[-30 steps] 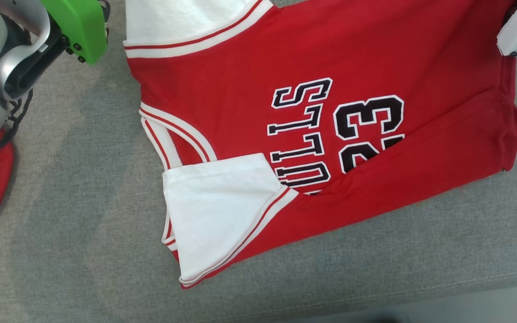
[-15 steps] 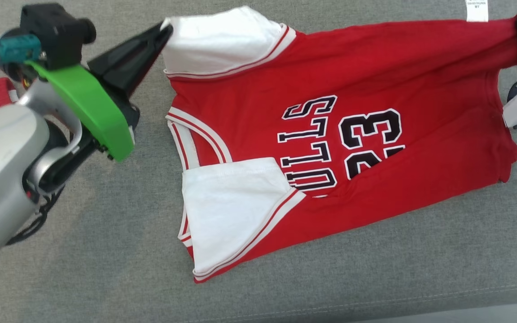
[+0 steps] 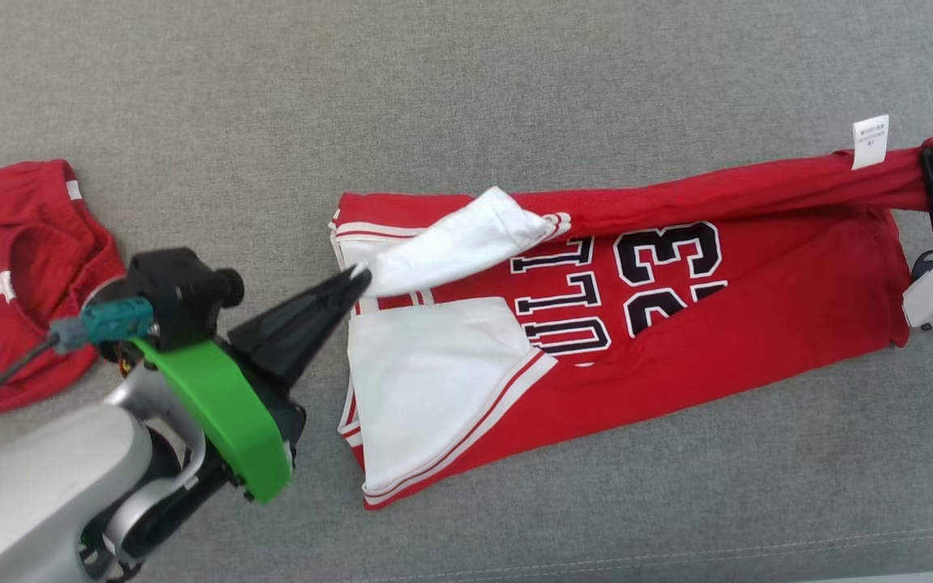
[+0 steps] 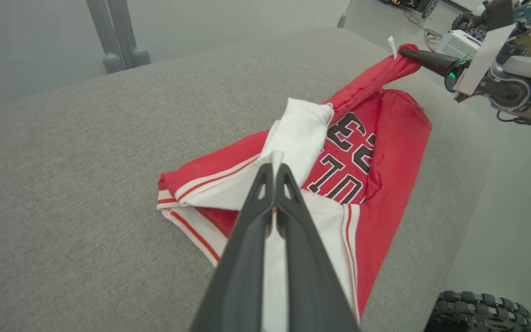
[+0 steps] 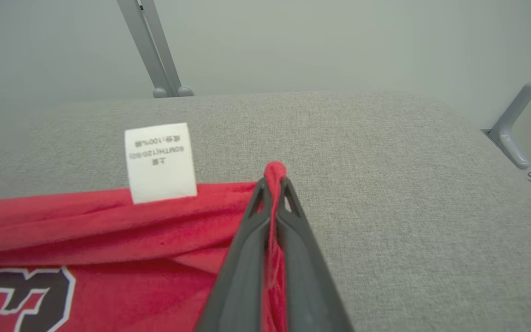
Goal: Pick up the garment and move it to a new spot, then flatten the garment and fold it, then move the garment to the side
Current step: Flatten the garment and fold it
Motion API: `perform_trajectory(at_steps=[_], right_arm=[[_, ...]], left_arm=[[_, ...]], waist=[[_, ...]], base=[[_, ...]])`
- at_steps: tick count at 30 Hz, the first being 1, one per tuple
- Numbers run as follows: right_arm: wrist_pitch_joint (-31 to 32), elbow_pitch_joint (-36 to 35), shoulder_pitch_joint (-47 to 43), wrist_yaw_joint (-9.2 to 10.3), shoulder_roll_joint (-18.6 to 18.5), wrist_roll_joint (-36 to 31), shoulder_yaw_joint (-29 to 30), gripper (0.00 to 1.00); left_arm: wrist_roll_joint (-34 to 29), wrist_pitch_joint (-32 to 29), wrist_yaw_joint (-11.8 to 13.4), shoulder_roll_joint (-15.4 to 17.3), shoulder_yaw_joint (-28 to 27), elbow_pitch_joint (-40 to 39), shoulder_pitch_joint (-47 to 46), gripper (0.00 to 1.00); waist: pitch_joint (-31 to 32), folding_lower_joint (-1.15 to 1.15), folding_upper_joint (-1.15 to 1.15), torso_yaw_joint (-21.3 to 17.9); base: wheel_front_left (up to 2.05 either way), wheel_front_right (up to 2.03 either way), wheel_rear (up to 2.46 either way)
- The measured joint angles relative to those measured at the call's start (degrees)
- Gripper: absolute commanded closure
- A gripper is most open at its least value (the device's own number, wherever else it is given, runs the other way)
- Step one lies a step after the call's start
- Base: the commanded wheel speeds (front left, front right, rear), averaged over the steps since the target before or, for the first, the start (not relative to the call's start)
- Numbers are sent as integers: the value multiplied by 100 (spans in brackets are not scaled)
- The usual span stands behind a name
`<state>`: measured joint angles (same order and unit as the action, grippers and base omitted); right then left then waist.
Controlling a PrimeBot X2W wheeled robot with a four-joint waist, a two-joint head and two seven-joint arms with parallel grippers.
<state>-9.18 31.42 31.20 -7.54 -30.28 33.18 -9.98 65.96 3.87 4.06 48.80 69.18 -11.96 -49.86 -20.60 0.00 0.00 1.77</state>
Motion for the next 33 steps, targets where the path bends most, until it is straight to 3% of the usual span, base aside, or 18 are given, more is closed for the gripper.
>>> perform_trajectory(at_steps=[7,9,11,12,13,14,15,20,25,29,33], right_arm=[[-26,103,-164,0,-11,-44,41,98],[-56,148,-185,0,0,-48,69,64],[-69,181,-253,0,14,-45,97,0],[-69,205,-298,0,37,-20,113,0],[-83,215,-339,0,51,7,126,0],[-109,220,-387,0,57,7,144,0],[-127,213,-430,0,59,7,163,0],[-257,19,-793,0,131,-12,242,0],[-433,-99,-1191,0,307,-399,385,0],[-513,-119,-1481,0,705,-567,408,0],[-559,-112,-1672,0,985,-795,355,0]], left_arm=[[-24,13,283,2,177,-441,470,100],[-78,34,309,-85,201,-425,535,100],[-154,93,356,-165,227,-370,606,100],[-172,140,387,-209,238,-312,653,71],[-190,154,407,-249,246,-265,696,48],[-170,202,431,-305,253,-230,771,15],[-165,234,456,-360,271,-191,850,0],[-210,610,705,-482,270,35,1194,0],[-334,1037,1366,-654,-67,299,1722,0],[-976,1105,1915,-901,-821,469,2255,0],[-1901,1117,2154,-1318,-1780,589,3075,0]], waist=[[-16,0,0,69],[-33,0,0,92],[-38,0,0,106],[-31,0,0,106],[-20,0,0,105],[-1,0,0,102],[24,0,0,98],[227,0,0,54],[563,0,0,-32],[858,0,0,-121],[1131,0,0,-204]], base=[[0,0,0],[0,0,0],[0,0,0],[0,0,0],[0,0,0],[0,0,0],[0,0,0],[0,0,0],[0,0,0],[0,0,0],[0,0,0]])
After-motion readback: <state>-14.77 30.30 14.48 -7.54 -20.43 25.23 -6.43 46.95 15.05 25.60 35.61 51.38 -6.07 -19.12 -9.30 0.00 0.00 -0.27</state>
